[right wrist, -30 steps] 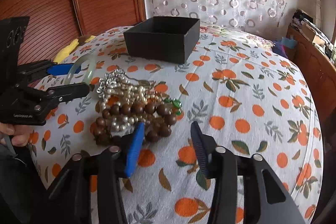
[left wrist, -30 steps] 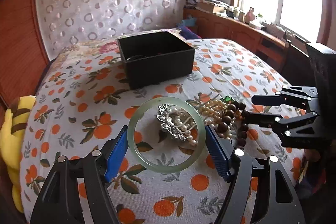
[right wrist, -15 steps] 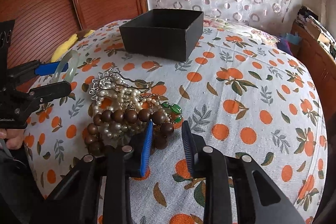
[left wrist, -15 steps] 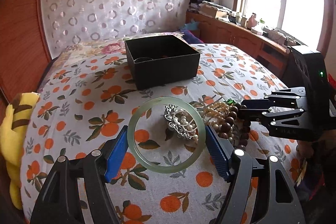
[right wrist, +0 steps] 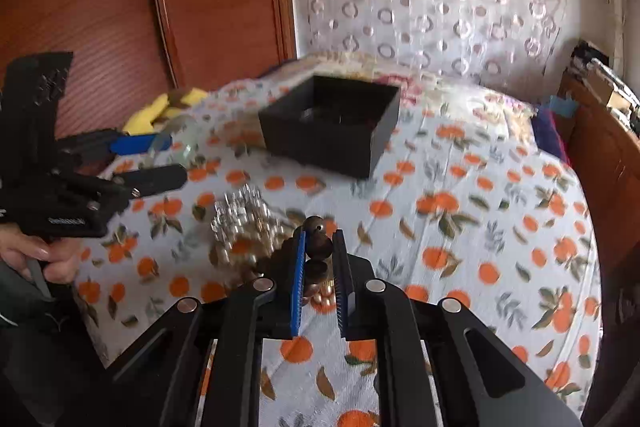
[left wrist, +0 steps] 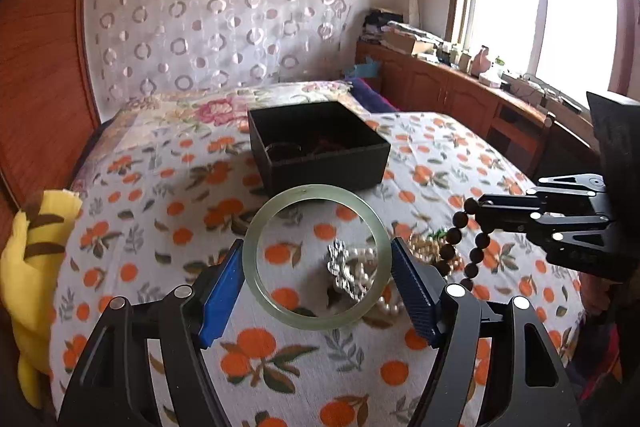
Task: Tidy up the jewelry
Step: 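Carry the jade bangle with the left gripper while the right gripper releases beads into the box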
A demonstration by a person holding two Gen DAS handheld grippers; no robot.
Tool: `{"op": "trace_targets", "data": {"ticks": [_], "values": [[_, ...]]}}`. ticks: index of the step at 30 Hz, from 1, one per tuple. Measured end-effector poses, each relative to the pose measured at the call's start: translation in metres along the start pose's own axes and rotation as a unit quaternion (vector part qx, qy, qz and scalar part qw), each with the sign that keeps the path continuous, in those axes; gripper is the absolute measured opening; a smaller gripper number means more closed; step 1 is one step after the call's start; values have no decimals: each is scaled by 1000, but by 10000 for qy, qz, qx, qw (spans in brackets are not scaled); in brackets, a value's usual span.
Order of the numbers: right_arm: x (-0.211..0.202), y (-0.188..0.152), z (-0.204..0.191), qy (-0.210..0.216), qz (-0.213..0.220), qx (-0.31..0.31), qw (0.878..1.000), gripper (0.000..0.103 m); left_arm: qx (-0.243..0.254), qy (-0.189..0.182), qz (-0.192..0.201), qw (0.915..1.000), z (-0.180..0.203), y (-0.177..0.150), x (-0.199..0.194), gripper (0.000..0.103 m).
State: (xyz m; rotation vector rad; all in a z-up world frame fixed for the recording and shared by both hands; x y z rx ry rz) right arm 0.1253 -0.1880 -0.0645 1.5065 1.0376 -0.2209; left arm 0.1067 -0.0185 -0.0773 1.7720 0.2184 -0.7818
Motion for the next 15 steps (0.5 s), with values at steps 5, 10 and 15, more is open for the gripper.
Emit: {"op": "trace_targets", "data": {"ticks": [5,10,15], "values": [[-13,18,-10,-12,234,-170,9996,15,8,34,138,9999,-8,12,-3,69],[-23,42,-13,-70,490,-316,9983,15,65,92,199,9997,-13,23,1,69],[-23,68,-15,-54,671,-453,9967,15,48,142,147,9998,-22,29,12,69]]}}
Point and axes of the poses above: each gripper's, at about its wrist camera, not at the fingertips, and x roughly the way its jaws point, z to its right, y to its top, the point moved 6 cm from there along x, roughly the way its jaws point, and after that the axes turned 15 degrees about x, right-handed, at the moved point
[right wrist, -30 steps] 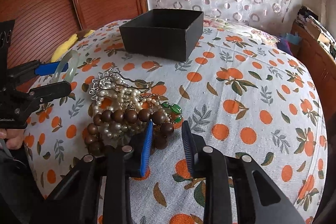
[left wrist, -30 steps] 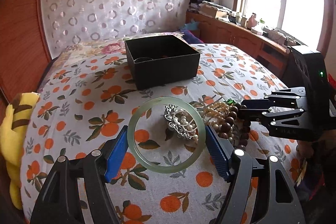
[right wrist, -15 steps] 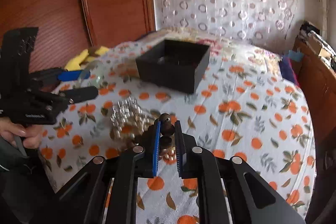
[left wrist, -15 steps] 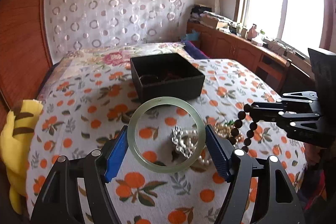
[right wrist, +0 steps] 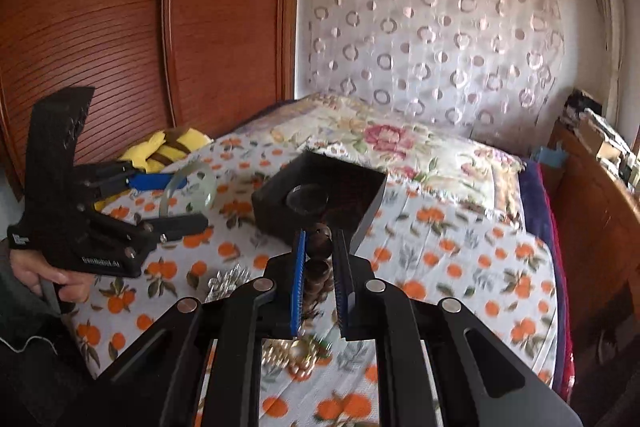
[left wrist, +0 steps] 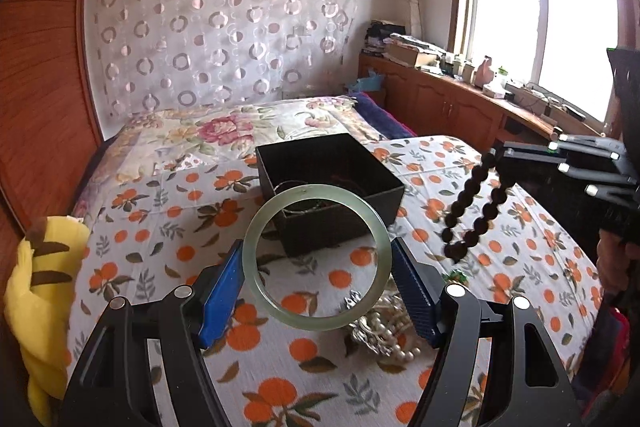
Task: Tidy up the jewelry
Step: 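Carry the jade bangle with the left gripper while the right gripper releases beads into the box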
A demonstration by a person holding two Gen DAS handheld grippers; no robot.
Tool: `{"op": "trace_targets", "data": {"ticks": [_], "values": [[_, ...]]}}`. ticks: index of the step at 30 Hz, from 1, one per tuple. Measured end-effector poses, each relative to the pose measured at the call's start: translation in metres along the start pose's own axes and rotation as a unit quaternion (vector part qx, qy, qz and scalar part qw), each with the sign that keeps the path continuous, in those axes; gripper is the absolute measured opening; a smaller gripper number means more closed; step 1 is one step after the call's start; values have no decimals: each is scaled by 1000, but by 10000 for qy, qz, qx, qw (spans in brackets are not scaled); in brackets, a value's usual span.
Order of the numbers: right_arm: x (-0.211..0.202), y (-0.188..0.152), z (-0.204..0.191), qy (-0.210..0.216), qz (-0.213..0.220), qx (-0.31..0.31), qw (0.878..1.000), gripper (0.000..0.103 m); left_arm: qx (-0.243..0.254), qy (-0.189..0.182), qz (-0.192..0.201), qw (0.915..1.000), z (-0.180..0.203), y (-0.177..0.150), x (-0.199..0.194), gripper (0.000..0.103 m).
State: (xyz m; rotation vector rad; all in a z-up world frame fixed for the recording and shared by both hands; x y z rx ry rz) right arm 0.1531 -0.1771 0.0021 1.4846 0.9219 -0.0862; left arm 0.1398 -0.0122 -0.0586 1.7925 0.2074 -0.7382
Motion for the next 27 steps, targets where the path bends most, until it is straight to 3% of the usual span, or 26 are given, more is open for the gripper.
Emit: {"op": "trace_targets", "data": {"ticks": [16,27], "values": [[46,81,7,460,373,-92,9982,15,32,202,-216,9996,-30,36,42,69],[106,57,20,784,-162,337,9962,15,44,211,-354,9991,-40,49,63,69]]}}
Point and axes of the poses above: each gripper's, at about its wrist camera, not at the fingertips, and x roughly the way its jaws point, z to its right, y to its top, the point moved 6 cm from there along x, roughly the way its jaws point, and after that the axes turned 15 degrees about x, right-handed, at the moved point
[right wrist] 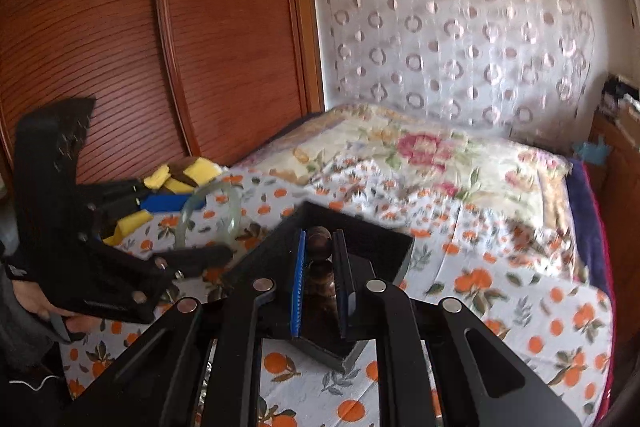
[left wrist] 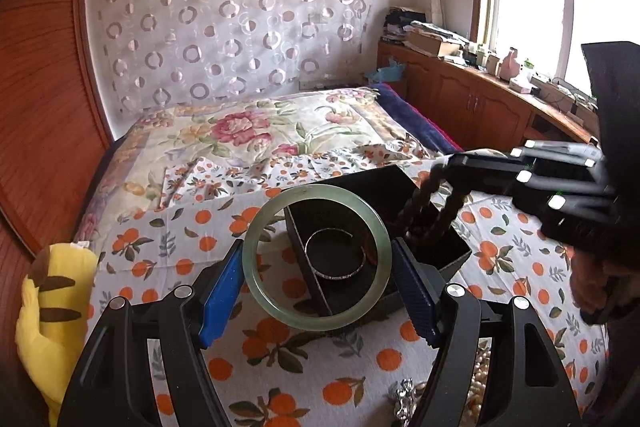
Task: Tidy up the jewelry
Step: 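Carry the jade bangle with the left gripper while the right gripper releases beads into the box, then open the left gripper to drop the jade bangle into the box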
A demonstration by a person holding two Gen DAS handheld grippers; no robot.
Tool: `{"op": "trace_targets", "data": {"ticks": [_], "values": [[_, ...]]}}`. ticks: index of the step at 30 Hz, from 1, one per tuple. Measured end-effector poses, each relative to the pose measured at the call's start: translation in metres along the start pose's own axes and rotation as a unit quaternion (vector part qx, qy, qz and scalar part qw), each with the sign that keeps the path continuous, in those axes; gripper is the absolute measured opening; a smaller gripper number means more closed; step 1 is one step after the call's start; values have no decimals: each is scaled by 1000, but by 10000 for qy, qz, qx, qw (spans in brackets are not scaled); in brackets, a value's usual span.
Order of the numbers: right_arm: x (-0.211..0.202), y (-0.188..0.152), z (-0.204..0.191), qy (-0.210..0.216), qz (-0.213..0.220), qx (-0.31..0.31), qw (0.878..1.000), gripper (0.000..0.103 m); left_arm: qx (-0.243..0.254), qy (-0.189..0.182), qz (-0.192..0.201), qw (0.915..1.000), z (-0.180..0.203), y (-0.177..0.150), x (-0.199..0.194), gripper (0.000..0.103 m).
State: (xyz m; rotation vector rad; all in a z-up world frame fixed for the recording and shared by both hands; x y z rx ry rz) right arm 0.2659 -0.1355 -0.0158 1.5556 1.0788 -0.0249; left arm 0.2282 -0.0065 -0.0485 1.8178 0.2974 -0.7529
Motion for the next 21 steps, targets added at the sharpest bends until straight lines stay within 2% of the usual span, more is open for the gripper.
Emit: {"op": "trace_targets", "data": {"ticks": [5,7,9,13,17,21], "values": [[1,-8,14,-58,64,75,9999,17,145,-37,-108,9998,8,7,13,69],[-5,-6,20,-94,154,147,9997,25,192,-49,-153,9997,10,10,19,69],[-10,-3,32,-177,243,252,9992,26,262,-61,-207,9994,14,13,27,69],[-7,-2,57,-388,199,512,9977,27,328,-104,-327,9989,21,16,43,69],[1,-8,69,-811,147,424,9957,27,385,-156,-429,9982,28,16,56,69],[5,-13,75,-900,113,446,9949,27,491,-173,-528,9972,34,16,65,69]]}}
Point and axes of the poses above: each gripper's, at about its wrist camera, not at the fingertips, and x roughly the way its jaws point, z to its right, y to its top, the point moved 6 cm from there along x, roughly the way its jaws point, and after that the axes turned 15 degrees about x, right-handed, at the moved point
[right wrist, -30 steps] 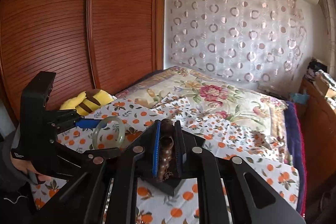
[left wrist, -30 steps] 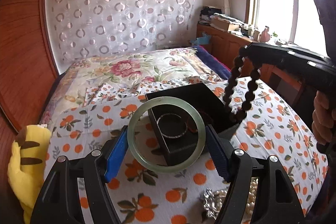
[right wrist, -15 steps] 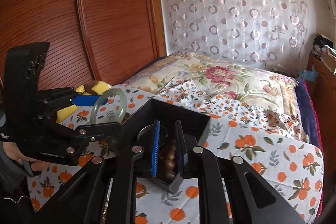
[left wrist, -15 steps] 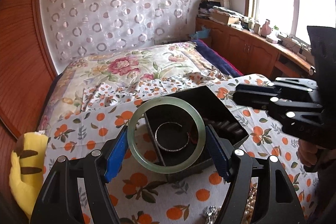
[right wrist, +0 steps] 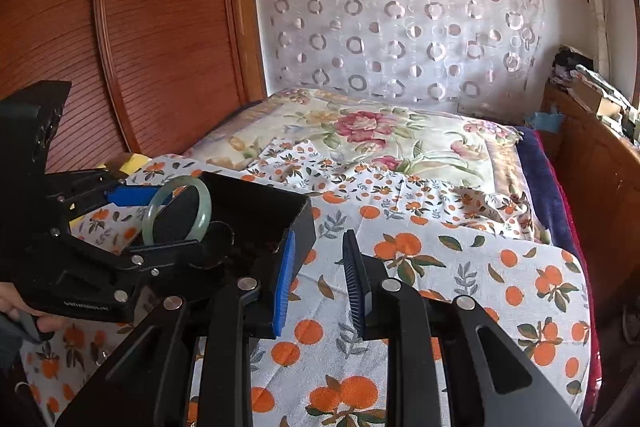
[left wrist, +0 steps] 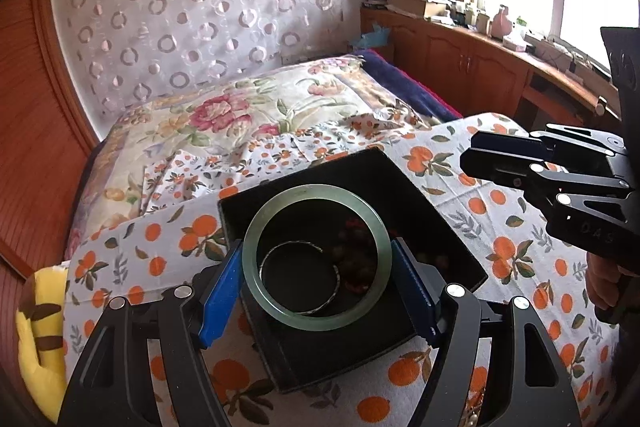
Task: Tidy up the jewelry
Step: 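Open the left gripper to drop the jade bangle into the box, then return the left gripper to the pile and grasp the silver chain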
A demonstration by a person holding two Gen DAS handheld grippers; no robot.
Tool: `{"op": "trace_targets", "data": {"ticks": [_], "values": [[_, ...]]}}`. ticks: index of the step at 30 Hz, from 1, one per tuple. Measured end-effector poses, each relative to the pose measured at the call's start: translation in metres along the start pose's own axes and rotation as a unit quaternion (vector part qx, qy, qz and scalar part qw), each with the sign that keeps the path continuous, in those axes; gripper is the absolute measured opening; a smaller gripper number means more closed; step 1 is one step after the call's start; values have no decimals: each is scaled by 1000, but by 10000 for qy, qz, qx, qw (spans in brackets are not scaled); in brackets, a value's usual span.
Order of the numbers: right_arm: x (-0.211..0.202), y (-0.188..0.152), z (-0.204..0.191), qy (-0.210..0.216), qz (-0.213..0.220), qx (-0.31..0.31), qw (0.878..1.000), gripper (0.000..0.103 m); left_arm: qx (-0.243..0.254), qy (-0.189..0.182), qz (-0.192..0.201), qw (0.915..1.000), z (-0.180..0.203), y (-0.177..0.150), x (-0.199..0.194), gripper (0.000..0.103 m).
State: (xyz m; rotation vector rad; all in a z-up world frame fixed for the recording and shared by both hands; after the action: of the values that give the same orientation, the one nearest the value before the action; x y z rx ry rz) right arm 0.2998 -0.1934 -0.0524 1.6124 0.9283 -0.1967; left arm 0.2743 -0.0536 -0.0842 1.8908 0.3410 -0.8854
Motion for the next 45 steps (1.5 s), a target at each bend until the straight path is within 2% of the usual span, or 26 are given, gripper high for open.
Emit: {"op": "trace_targets", "data": {"ticks": [7,10,14,21,26,34,41,45], "values": [[2,-1,1,-23,2,-23,10000,27,38,9,-131,9999,2,-2,6,69],[2,-5,-1,-37,-29,-55,10000,27,26,25,-50,10000,1,-1,3,75],[2,-6,0,-33,-16,-50,10000,27,-5,18,18,10000,2,-3,-3,75],[0,-2,-4,-104,34,-103,9999,27,-184,13,200,9996,3,-18,-28,75],[-27,1,-19,-151,160,-274,9994,27,-324,-27,295,9990,4,-38,-53,75],[-59,-42,-32,-42,-70,-273,9996,27,-440,-149,262,9986,16,-78,-76,75],[-76,-84,-36,-89,-231,-113,9996,27,-673,-462,108,9966,25,-108,-78,74],[-86,-102,-37,-60,-277,-23,9996,27,-872,-688,-4,9938,29,-119,-73,65]]}}
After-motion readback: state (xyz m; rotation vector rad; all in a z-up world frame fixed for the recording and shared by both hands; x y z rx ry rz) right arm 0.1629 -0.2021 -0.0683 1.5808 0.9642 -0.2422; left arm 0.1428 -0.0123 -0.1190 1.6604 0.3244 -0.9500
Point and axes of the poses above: each gripper's, at about its wrist camera, not at the fingertips, and x roughly the way its jaws point, z to its right, y to its top, the point moved 6 cm from there along x, roughly the way its jaws point, and after that the axes turned 15 degrees about x, right-handed, at the moved point
